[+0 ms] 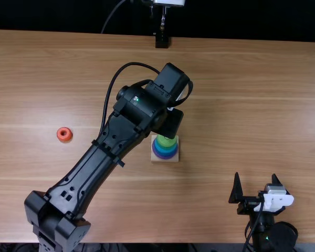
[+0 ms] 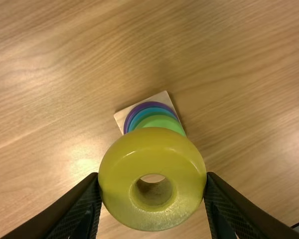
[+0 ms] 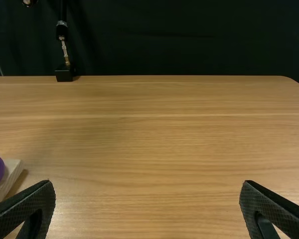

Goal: Build the Hanoi tower: stack the rings onto the peg from bottom to top in this color order: purple, dark blue, light blue, dark green, light green, yellow, orange.

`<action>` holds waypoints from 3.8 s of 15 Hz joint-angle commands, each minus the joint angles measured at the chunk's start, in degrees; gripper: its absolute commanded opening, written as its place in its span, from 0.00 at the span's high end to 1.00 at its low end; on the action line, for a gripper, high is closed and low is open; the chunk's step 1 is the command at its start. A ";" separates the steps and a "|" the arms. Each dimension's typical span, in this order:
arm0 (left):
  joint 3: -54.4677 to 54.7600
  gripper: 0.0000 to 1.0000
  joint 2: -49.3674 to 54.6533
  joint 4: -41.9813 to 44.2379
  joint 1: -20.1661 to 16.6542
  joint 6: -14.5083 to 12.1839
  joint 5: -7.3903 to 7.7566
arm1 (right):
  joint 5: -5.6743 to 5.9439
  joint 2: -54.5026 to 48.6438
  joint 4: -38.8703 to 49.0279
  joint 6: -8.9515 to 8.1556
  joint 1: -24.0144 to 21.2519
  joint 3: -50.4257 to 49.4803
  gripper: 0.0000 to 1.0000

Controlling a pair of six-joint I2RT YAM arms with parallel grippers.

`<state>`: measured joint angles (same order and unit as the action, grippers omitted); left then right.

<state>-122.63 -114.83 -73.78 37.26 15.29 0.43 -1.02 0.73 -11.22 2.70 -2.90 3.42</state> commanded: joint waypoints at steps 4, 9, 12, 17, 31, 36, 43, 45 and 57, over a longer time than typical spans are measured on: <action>-1.21 1.00 -2.33 -0.05 1.68 0.64 0.21 | 0.81 -0.73 -4.24 0.04 -0.18 -2.54 0.00; -0.95 1.00 -2.60 -0.05 2.30 0.64 0.21 | 0.81 -0.73 -4.24 0.04 -0.18 -2.63 0.00; 0.81 1.00 -2.51 -0.05 2.56 0.64 0.21 | 0.81 -0.73 -4.24 0.04 -0.18 -2.54 0.00; 4.15 1.00 -2.42 -0.05 3.35 0.64 0.21 | 0.81 -0.73 -4.24 0.04 -0.18 -2.54 0.00; 0.37 0.00 -1.19 2.06 -5.09 -0.10 7.59 | 0.81 -0.73 -4.24 0.04 -0.18 -2.54 0.00; 8.63 0.00 8.21 12.82 -17.30 0.00 7.59 | 0.81 -0.73 -4.34 0.04 -0.18 -2.54 0.00; 30.08 0.00 12.34 15.14 -34.71 -11.91 9.17 | 0.81 -0.73 -4.24 0.04 -0.18 -2.54 0.00; 34.65 0.00 12.26 16.30 -36.29 -18.14 8.64 | 0.81 -0.73 -4.24 0.04 -0.18 -2.54 0.00; 42.82 0.00 7.07 26.74 -40.42 -30.16 -2.54 | 0.81 -0.73 -4.24 0.04 -0.18 -2.54 0.00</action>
<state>-80.60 -106.98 -47.22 -2.68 -10.98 0.05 -0.99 0.73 -11.22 2.72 -2.90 3.42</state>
